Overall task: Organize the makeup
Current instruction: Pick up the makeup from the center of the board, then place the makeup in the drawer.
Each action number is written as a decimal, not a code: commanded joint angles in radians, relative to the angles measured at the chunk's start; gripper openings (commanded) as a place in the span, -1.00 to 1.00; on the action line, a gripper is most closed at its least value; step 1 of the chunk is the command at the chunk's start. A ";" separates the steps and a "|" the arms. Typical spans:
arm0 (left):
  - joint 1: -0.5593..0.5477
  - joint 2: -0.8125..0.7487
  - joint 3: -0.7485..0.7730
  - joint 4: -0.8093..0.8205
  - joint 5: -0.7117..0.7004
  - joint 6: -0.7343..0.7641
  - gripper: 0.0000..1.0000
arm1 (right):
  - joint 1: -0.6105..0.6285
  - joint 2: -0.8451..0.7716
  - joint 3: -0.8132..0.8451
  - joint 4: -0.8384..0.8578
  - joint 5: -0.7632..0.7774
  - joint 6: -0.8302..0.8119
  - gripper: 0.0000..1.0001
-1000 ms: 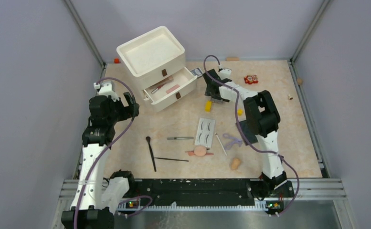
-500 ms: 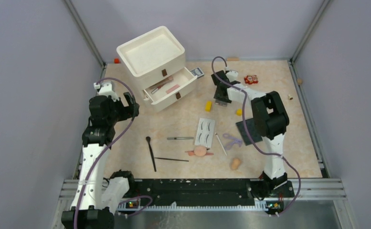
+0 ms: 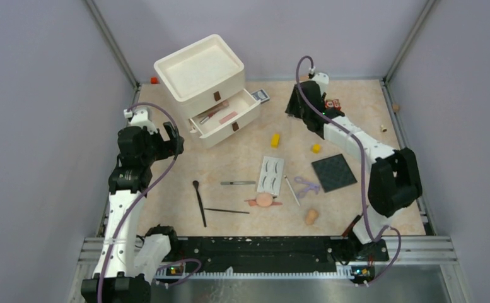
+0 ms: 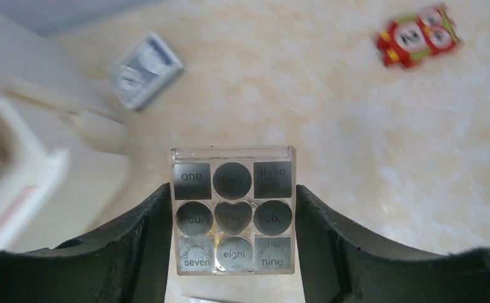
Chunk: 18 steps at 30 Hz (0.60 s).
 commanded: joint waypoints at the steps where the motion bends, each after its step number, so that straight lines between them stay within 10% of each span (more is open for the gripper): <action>1: -0.003 -0.010 -0.003 0.052 0.010 -0.003 0.98 | 0.096 -0.095 -0.028 0.356 -0.204 -0.136 -0.60; 6: -0.002 -0.014 -0.004 0.051 0.011 -0.001 0.98 | 0.247 0.007 -0.024 0.706 -0.471 -0.326 -0.57; 18: -0.002 -0.021 -0.004 0.049 0.004 0.002 0.98 | 0.337 0.211 -0.007 1.095 -0.453 -0.535 -0.47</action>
